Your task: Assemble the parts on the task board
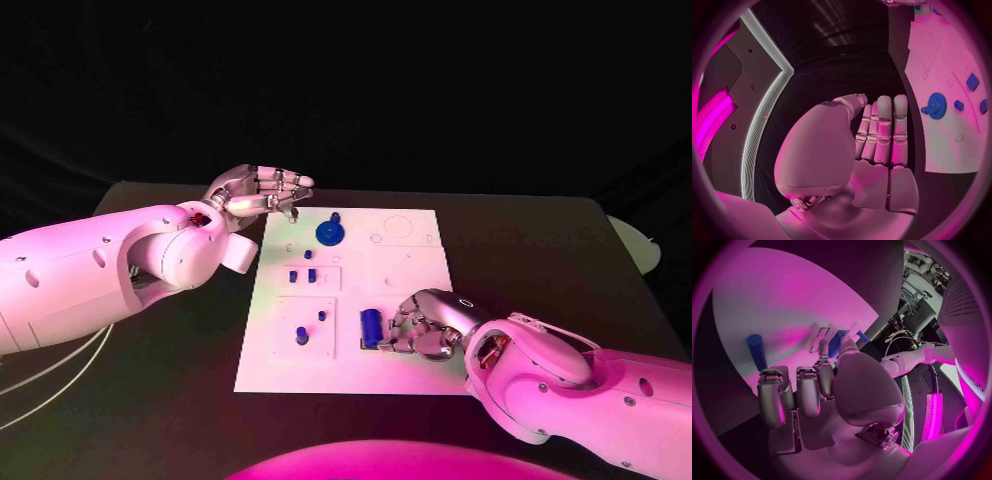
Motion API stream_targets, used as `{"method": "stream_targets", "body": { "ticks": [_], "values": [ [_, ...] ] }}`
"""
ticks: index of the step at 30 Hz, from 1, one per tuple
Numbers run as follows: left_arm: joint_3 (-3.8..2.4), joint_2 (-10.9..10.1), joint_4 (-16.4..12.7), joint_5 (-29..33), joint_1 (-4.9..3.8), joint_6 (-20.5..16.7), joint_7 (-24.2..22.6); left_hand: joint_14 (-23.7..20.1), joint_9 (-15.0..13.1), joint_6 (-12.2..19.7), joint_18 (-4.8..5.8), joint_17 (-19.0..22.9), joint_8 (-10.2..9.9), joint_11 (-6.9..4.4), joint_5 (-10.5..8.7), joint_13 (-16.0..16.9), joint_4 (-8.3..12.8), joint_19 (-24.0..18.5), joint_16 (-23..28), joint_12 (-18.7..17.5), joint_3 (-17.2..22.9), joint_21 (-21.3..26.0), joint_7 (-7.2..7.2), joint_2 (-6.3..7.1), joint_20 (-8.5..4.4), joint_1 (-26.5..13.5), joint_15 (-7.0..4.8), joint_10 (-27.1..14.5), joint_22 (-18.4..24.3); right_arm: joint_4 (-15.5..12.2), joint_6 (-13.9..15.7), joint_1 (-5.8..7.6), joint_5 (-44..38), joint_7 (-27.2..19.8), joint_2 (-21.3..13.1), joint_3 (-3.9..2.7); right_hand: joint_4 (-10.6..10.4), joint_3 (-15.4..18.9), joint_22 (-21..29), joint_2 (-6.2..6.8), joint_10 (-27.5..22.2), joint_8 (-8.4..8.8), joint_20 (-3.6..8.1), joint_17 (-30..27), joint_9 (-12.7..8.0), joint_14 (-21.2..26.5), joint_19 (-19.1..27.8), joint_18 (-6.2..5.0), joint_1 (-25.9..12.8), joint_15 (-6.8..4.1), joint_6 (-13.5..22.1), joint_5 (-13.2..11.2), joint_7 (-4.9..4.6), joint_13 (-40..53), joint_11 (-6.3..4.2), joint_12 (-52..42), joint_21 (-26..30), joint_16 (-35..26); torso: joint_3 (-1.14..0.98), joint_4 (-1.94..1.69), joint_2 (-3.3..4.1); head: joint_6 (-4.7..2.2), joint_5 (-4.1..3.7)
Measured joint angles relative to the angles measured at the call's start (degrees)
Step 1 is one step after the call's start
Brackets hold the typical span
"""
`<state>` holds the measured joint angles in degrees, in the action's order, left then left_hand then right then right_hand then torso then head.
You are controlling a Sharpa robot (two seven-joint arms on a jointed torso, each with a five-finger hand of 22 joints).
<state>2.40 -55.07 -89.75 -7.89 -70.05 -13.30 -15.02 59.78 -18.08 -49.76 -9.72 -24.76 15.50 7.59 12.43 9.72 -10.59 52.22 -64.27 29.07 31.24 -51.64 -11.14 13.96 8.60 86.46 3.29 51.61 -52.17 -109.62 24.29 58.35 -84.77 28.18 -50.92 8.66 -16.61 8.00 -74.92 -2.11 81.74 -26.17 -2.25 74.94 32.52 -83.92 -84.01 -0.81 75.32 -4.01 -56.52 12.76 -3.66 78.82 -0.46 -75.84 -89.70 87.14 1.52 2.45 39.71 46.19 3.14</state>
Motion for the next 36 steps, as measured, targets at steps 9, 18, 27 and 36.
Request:
{"method": "stream_targets", "body": {
  "ticks": [9,18,27,36],
  "values": [
    [0.0,-0.08,-0.01,0.0,0.0,0.01,0.07,0.0,0.0,0.0,0.0,0.0,0.0,0.0,0.0,0.0,0.0,0.0,0.0,0.0,0.0,0.0,0.0,0.0,0.0,0.0,0.0,0.0,0.0,0.05,-0.15,0.08,0.01,-0.09,-0.19,-0.05,-0.15,3.78,0.01,1.01,0.14,0.0,0.0,-0.01,-0.12,0.0,0.0,0.0,-1.06,0.0,-0.21,-8.06,-0.21,1.07,-0.14,0.63,0.0,0.0,0.04,-0.05,0.01,0.13,-0.1],
    [0.0,-0.17,-0.03,0.0,0.0,0.01,0.12,0.0,0.01,0.0,0.0,-0.01,0.0,0.0,0.0,0.01,0.0,0.0,0.0,0.0,0.0,0.0,0.0,0.0,0.0,0.0,0.0,0.0,-0.01,-0.49,0.13,0.11,-0.08,-0.32,-1.15,-0.05,-0.15,3.78,0.01,1.45,0.2,-0.21,0.0,-0.01,-0.11,0.01,0.0,0.0,-1.5,-0.01,-0.21,-8.43,-0.21,0.19,-0.2,0.51,0.0,0.0,0.07,-0.05,-0.04,0.23,0.04],
    [0.0,-0.1,-0.01,0.0,0.0,0.01,0.13,0.0,0.01,0.0,0.0,-0.01,0.0,0.0,0.0,0.01,0.0,0.0,0.0,0.0,0.0,0.0,0.0,0.0,0.0,0.0,0.0,0.0,-0.01,-1.63,1.84,1.67,-0.04,-1.2,-5.37,-0.14,-0.11,3.74,0.02,0.54,-0.36,0.91,0.0,-0.02,-0.9,0.01,0.0,0.0,1.89,0.01,1.35,-3.45,-0.74,3.62,0.37,1.59,0.0,0.0,0.07,0.02,-0.14,0.09,-0.3],
    [0.0,0.15,0.04,0.0,0.01,0.01,0.13,0.0,0.02,0.0,0.0,0.04,0.0,0.0,0.0,-0.04,0.0,0.0,0.0,0.0,0.0,0.23,0.0,0.0,0.0,0.0,0.0,0.0,-0.01,-2.16,3.06,3.18,-0.13,-2.0,-12.69,-0.13,0.03,3.61,0.02,-0.64,-0.78,1.8,-0.01,-0.02,-1.79,0.01,0.0,-0.01,5.03,0.03,1.46,1.47,-0.85,7.7,0.77,1.79,0.0,0.0,0.15,0.18,-0.26,-0.04,-1.27]
  ]
}}
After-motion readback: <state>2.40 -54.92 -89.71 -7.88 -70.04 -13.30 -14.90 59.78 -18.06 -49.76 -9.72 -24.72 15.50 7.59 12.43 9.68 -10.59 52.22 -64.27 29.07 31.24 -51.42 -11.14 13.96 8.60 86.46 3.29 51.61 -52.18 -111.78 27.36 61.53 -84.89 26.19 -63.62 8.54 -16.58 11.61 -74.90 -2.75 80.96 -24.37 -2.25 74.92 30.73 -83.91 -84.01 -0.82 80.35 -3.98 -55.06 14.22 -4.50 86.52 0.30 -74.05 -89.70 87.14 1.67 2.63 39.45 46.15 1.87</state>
